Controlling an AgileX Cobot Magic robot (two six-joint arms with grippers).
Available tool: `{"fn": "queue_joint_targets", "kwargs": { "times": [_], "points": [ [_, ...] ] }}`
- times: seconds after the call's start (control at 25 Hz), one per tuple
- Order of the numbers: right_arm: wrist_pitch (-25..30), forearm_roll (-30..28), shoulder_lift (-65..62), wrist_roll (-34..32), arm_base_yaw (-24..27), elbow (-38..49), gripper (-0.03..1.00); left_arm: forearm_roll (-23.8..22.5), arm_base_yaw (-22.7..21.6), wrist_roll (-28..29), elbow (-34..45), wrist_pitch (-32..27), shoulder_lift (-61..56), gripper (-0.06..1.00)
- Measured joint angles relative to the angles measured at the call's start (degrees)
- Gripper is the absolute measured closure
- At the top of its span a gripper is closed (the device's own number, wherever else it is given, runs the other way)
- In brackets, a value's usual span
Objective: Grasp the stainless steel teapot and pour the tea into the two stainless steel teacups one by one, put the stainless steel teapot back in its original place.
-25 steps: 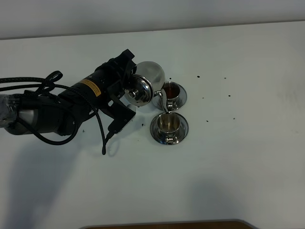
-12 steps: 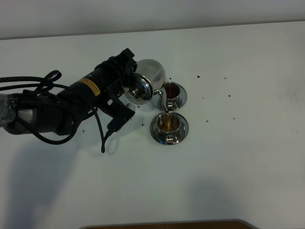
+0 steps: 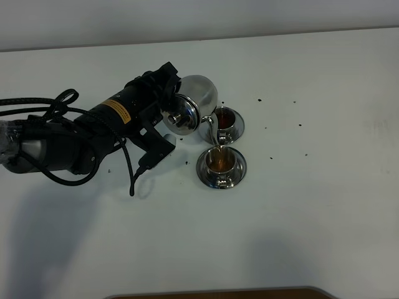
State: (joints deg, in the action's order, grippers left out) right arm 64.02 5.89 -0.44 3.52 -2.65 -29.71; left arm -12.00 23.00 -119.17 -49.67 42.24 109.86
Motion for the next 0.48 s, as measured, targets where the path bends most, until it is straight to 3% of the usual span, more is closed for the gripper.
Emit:
{"fn": "queue_joint_targets", "kwargs": {
  "times": [0.48],
  "points": [
    [0.0, 0.0, 0.0, 0.0, 0.0, 0.0, 0.49, -1.8, -0.6, 0.0, -0.1, 0.0, 0.0, 0.70]
  ]
}}
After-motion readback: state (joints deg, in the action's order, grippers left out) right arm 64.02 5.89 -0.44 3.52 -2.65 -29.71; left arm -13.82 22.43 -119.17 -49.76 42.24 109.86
